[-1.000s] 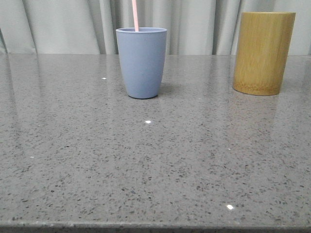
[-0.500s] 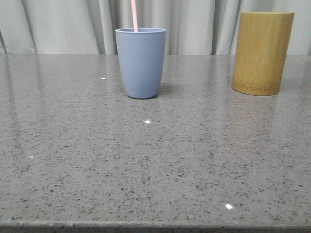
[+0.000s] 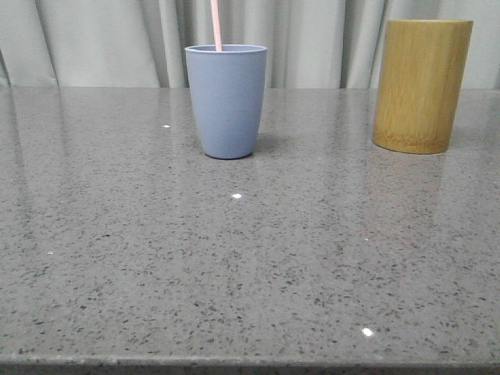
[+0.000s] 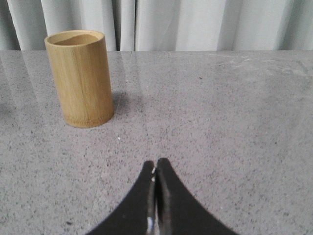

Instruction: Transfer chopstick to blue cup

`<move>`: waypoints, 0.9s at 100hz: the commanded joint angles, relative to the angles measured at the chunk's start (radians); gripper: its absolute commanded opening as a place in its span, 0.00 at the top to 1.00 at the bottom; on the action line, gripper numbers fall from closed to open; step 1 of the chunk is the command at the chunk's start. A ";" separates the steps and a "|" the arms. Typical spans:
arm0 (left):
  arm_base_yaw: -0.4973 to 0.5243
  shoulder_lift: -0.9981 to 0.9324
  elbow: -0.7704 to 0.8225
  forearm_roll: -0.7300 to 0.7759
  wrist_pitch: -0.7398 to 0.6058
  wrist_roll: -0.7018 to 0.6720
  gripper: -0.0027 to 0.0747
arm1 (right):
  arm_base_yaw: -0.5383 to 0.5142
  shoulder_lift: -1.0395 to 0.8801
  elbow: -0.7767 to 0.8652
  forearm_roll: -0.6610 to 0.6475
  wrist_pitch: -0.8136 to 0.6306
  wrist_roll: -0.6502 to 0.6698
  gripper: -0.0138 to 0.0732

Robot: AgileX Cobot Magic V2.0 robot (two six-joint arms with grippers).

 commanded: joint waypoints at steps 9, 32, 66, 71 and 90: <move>0.004 -0.033 0.009 0.001 -0.086 -0.005 0.99 | -0.058 -0.024 0.037 0.106 -0.154 -0.123 0.92; 0.004 -0.033 0.009 0.001 -0.086 -0.005 0.99 | -0.060 -0.024 0.119 0.114 -0.340 -0.123 0.92; 0.004 -0.033 0.009 0.001 -0.086 -0.005 0.99 | -0.060 -0.024 0.290 0.132 -0.537 -0.121 0.92; 0.004 -0.033 0.009 0.001 -0.086 -0.005 0.99 | -0.060 -0.024 0.287 0.132 -0.514 -0.121 0.92; 0.004 -0.033 0.009 0.001 -0.086 -0.005 0.99 | -0.060 -0.024 0.287 0.132 -0.521 -0.121 0.92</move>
